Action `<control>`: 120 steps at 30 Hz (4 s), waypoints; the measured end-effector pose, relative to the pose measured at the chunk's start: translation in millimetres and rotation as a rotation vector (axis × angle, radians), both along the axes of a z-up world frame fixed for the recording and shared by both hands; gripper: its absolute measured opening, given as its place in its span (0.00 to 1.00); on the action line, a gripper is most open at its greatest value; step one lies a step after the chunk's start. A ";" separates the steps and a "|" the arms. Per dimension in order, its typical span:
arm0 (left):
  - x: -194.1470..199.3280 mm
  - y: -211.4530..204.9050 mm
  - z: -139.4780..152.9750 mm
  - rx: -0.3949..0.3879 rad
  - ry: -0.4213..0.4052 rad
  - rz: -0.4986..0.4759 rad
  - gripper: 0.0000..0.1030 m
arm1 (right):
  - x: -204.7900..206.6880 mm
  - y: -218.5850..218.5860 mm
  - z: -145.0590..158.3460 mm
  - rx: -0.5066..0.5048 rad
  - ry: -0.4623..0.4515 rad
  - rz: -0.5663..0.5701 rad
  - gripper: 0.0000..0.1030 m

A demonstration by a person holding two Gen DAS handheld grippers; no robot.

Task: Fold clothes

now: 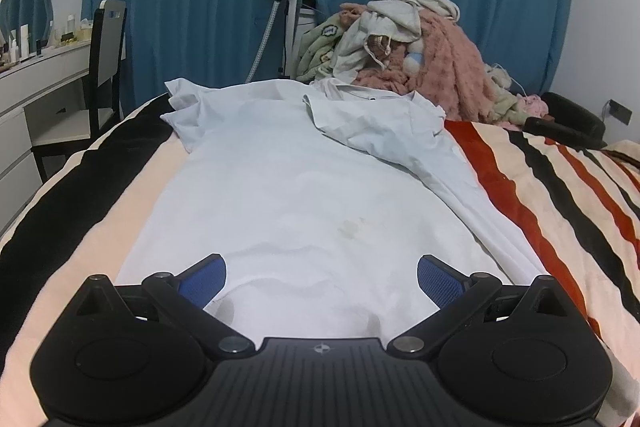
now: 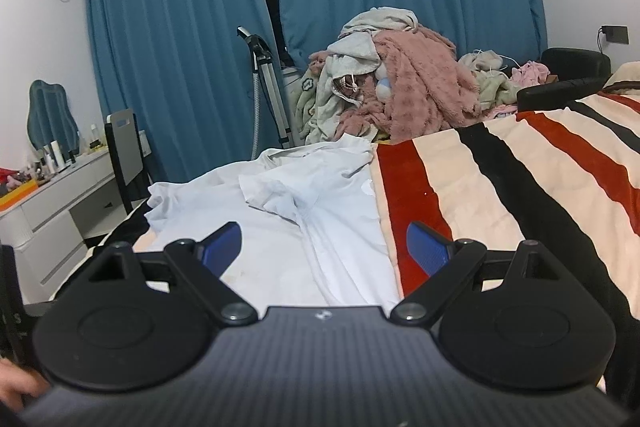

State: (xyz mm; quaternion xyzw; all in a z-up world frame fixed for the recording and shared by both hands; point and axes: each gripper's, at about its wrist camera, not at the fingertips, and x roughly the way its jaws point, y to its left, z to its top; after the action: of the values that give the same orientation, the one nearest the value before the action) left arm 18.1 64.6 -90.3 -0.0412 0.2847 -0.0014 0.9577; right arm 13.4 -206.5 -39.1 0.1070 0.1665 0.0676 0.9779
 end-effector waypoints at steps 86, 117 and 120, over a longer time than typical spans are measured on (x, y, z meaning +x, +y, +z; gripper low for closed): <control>9.4 23.7 -34.6 -0.423 0.414 -0.229 0.14 | 15.7 -74.9 -23.7 0.120 0.131 -0.230 0.88; -62.2 -1.6 -33.0 -0.032 0.524 -0.023 0.65 | 28.2 -36.2 -44.3 0.091 0.240 -0.121 0.88; -64.0 1.0 -28.8 -0.095 0.487 -0.040 0.65 | 27.1 -32.3 -44.7 0.092 0.239 -0.098 0.88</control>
State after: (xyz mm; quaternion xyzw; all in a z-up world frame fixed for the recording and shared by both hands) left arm -45.9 65.6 -119.0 -0.0795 0.5075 -0.0238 0.8576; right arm 40.5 -238.8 -83.7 0.1669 0.2730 0.0142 0.9473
